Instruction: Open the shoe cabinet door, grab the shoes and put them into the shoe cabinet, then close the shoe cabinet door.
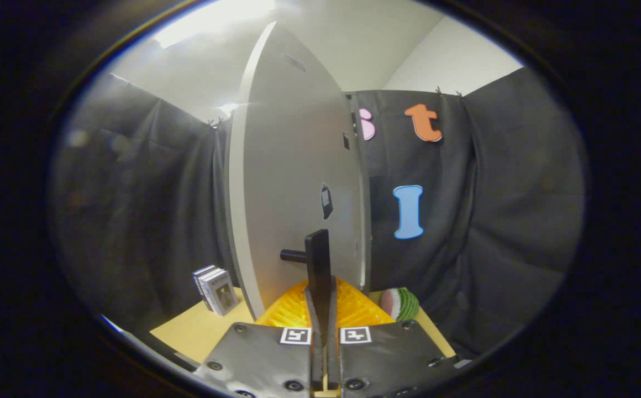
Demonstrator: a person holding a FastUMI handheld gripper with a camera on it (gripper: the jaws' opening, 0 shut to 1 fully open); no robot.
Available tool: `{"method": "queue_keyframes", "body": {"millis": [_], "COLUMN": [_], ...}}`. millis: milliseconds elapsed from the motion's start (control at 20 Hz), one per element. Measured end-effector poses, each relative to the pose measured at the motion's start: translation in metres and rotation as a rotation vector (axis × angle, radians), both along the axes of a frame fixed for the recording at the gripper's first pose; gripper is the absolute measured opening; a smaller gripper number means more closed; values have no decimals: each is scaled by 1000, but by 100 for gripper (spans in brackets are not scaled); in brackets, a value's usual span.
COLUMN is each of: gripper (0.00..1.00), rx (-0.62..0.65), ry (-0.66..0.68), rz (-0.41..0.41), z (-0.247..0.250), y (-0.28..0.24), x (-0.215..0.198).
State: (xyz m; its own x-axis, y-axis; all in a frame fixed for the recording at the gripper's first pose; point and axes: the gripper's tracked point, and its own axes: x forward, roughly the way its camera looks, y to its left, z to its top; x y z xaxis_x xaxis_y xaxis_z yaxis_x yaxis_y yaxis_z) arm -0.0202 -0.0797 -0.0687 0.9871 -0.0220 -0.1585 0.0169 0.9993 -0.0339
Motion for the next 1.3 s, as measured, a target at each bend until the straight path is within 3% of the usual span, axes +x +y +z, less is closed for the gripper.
{"method": "queue_keyframes", "body": {"millis": [550,850,1050,1300], "gripper": [2,2,2,2], "rx": [-7,-11,52,-61], "ry": [5,9,1,-23], "rz": [-114,-65,-54,-57], "z": [8,10,14,22], "y": [-79,-99,-112,-98], "x": [-4,-3,-19,-55]}}
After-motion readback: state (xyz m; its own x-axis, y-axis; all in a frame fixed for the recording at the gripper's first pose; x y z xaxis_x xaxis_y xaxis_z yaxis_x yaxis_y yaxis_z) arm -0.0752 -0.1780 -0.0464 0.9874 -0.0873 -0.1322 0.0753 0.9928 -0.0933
